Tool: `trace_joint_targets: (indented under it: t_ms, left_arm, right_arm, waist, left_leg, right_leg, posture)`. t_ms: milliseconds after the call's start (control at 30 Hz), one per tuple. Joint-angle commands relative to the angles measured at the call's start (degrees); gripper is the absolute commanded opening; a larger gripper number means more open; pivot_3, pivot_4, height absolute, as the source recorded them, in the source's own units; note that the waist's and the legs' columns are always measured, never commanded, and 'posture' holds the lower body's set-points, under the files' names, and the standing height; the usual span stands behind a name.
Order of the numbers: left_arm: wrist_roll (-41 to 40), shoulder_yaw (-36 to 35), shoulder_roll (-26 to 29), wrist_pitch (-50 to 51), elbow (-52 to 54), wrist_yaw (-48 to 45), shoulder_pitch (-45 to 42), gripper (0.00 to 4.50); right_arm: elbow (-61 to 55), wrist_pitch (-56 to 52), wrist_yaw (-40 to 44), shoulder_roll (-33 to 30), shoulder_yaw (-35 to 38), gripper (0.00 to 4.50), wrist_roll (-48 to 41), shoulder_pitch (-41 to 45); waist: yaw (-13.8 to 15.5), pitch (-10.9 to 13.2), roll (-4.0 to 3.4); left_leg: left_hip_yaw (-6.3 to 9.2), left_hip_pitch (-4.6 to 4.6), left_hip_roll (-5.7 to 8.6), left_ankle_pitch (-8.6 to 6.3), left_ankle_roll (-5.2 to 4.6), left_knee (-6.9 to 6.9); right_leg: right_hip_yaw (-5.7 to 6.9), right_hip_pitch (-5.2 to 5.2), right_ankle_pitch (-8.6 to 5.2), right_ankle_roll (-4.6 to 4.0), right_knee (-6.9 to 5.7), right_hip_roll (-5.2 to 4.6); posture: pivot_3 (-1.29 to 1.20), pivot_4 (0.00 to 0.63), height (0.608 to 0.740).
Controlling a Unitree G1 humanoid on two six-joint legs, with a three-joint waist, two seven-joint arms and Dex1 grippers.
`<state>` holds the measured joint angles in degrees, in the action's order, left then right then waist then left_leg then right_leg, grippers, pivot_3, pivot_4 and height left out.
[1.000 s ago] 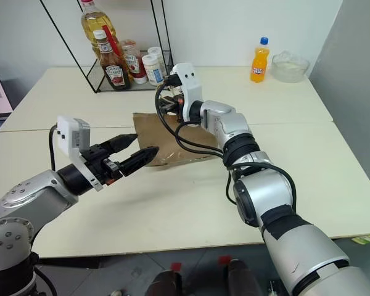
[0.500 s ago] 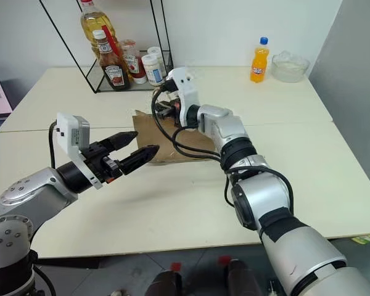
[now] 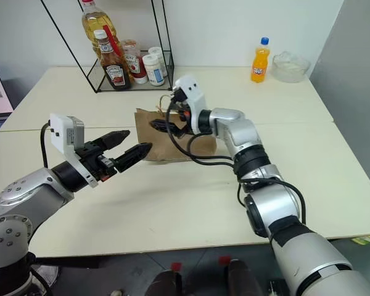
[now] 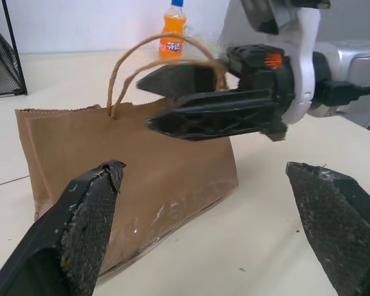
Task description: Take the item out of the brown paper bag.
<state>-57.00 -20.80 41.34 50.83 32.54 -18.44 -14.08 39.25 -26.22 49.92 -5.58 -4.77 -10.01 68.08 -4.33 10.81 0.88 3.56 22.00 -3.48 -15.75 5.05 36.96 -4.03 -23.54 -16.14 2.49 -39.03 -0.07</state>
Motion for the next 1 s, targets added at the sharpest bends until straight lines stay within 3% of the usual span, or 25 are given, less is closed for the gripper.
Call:
trace_joint_targets:
  t_ms: [33,300,600,767,1000]
  left_arm:
    - [0.31,-2.26,2.46,-1.14,-0.48,-2.57,-0.56,4.50]
    - [3.04,-2.67,8.11,-2.68,-5.93,-9.65,-2.85,4.50]
    - [9.82,0.80,10.01,-6.63,-12.86,-16.04,-7.94,4.50]
    - [19.78,6.50,9.79,-13.28,-22.35,-17.64,-15.18,4.50]
    - [37.67,17.98,3.14,-29.80,-50.41,-18.91,-34.75,4.50]
  right_arm:
    - [-11.04,-4.21,2.75,-3.53,-1.52,4.49,-0.79,-2.68]
    - [-29.42,-11.74,2.16,-11.61,-2.99,4.49,-1.33,-11.02]
    - [-38.18,-16.18,-2.94,-13.60,-0.09,4.49,-3.21,-14.34]
    - [-52.78,-20.36,-1.65,-19.36,1.77,4.49,-8.12,-24.57]
    - [-71.18,-22.66,-12.10,-20.22,3.91,4.49,-8.09,-42.45]
  waist:
    - [0.02,0.00,0.00]
    - [0.06,0.00,0.00]
    - [0.04,0.00,0.00]
    - [1.43,0.00,0.01]
    - [2.48,0.00,0.03]
  left_leg:
    - [-0.01,0.00,0.00,0.00,0.00,0.00]
    - [0.00,0.00,0.00,0.00,0.00,0.00]
    - [-0.01,-0.01,-0.02,0.00,0.00,-0.01]
    - [0.00,0.03,0.01,-0.01,-0.01,-0.03]
    - [0.04,0.03,0.02,0.00,0.00,0.05]
  right_leg:
    - [0.00,0.00,0.00,0.00,0.01,0.00]
    - [0.00,0.00,-0.01,0.01,0.01,0.01]
    - [-0.01,-0.01,-0.01,0.01,0.02,0.05]
    - [0.01,-0.01,-0.01,0.01,0.08,0.02]
    - [0.04,0.01,-0.01,0.02,0.03,0.07]
  posture:
    - [0.00,0.150,0.740]
    - [0.00,0.150,0.740]
    - [0.00,0.150,0.740]
    - [0.00,0.150,0.740]
    - [0.00,0.150,0.740]
